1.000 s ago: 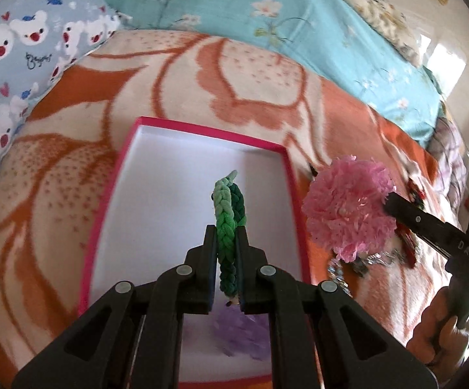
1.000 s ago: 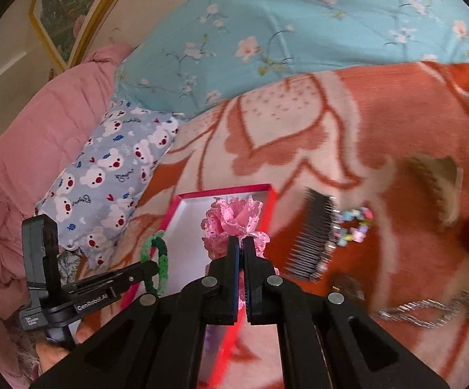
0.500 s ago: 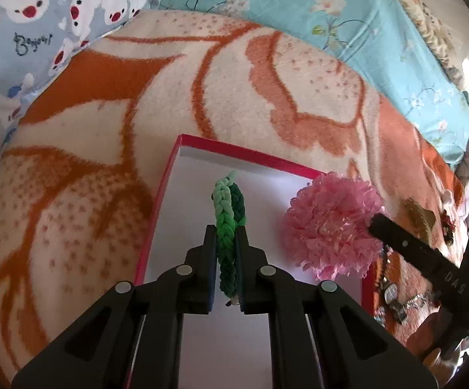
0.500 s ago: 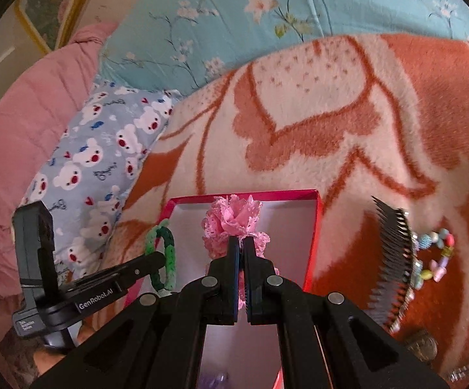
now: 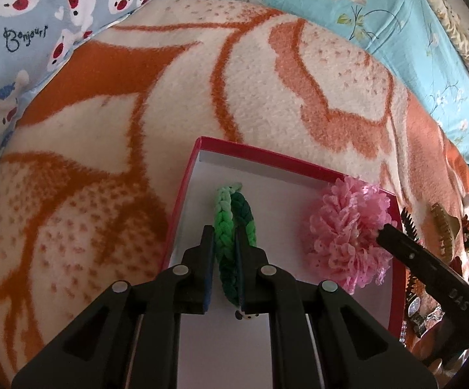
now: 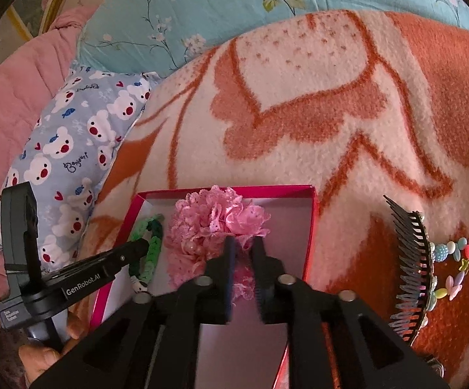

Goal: Organize jewelry
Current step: 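Carry the green band and pink flower into the box and release both, then grasp the black comb with the left tool while the right grasps the beige claw clip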

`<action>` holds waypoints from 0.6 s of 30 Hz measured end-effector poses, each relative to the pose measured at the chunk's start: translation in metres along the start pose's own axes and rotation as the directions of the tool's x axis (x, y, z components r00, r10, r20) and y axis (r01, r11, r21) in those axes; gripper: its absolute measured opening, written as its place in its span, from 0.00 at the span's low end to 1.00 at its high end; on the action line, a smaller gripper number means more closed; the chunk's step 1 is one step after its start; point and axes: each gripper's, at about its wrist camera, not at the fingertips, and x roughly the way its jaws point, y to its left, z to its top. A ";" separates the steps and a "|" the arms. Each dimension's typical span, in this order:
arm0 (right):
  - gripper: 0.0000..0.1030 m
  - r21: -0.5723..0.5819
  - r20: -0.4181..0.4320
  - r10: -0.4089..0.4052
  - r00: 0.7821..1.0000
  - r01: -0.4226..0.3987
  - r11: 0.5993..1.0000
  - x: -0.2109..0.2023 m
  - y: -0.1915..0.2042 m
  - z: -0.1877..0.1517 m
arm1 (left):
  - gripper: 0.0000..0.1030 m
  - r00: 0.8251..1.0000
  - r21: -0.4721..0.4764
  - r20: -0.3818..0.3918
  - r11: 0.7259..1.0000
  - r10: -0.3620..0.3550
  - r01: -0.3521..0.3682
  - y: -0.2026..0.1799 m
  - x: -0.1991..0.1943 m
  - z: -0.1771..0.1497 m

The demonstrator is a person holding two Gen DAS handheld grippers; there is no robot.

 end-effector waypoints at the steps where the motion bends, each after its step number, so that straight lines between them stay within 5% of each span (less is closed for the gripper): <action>1: 0.32 0.002 0.001 0.003 1.000 -0.003 1.000 -0.001 0.000 0.001 | 0.11 1.000 -0.001 -0.003 1.000 0.002 -0.002 -0.001 0.000 0.000; 3: 0.42 0.000 0.011 0.014 1.000 -0.014 1.000 -0.005 0.001 0.000 | 0.20 1.000 -0.004 -0.014 1.000 0.003 -0.003 -0.001 -0.001 -0.001; 11: 0.42 -0.021 0.047 0.018 0.999 -0.017 1.000 -0.032 0.004 -0.002 | 0.44 1.000 -0.012 0.005 1.000 -0.001 0.001 -0.003 -0.021 -0.009; 18: 0.42 0.020 0.068 -0.008 0.998 0.007 1.000 -0.068 -0.024 -0.016 | 0.46 0.999 -0.001 0.031 1.000 -0.023 0.023 -0.015 -0.045 -0.024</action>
